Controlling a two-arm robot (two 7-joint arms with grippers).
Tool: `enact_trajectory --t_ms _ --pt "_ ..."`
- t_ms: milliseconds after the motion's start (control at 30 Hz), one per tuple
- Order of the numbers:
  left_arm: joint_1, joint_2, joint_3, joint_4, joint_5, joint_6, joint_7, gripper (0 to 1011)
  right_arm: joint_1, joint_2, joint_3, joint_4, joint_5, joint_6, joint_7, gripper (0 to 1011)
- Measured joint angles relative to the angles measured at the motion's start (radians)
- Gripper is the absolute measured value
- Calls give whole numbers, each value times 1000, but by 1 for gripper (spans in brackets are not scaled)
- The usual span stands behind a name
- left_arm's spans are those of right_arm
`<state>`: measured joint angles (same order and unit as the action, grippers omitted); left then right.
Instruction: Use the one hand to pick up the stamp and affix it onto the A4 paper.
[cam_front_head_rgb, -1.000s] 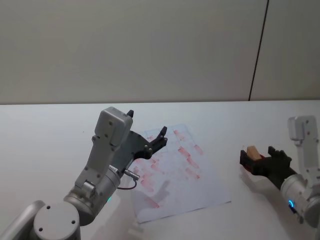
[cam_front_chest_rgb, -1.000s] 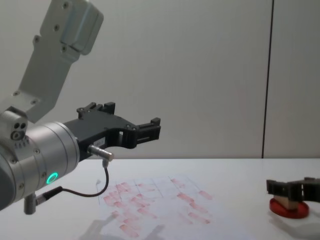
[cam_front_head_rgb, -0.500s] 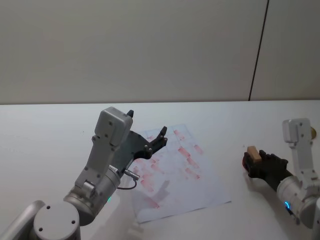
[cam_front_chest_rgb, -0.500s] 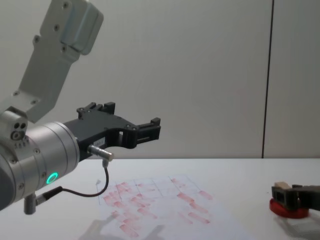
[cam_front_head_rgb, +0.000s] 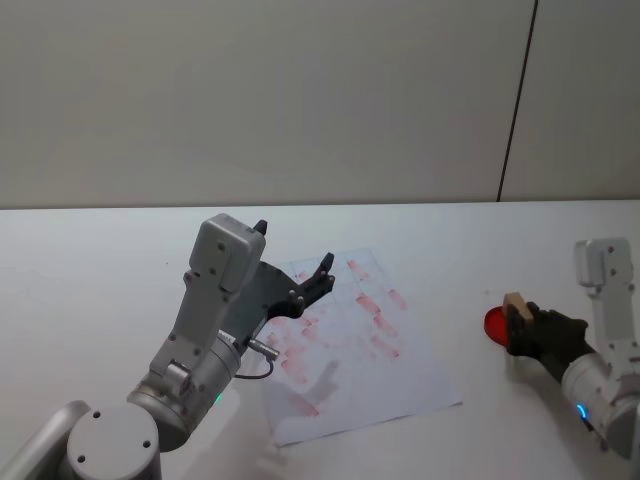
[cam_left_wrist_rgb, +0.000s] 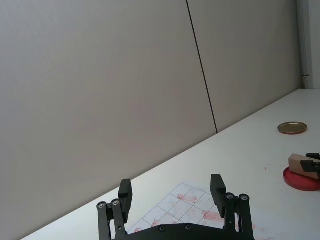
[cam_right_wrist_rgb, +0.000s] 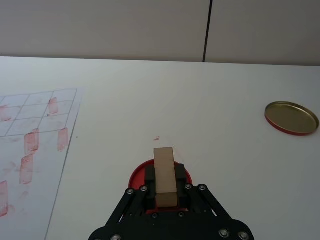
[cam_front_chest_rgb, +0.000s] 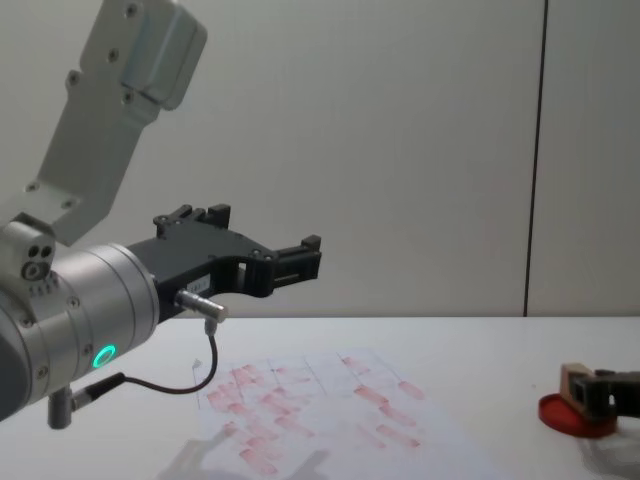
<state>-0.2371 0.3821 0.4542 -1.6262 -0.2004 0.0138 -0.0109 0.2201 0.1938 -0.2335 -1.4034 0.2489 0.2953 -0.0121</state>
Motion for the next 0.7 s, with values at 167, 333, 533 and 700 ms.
enact_trajectory --t_ms 167,333,533,700 --pt "0 0 0 0 0 0 0 993 -6 4 7 -7 1 9 -16 216" --pt "0 0 0 0 0 0 0 993 -12 7 15 -9 16 17 -31 216" --pt "0 0 0 0 0 0 0 993 -13 8 25 -2 42 19 -33 216" --pt "0 0 0 0 0 0 0 993 -7 6 31 12 65 19 -26 216"
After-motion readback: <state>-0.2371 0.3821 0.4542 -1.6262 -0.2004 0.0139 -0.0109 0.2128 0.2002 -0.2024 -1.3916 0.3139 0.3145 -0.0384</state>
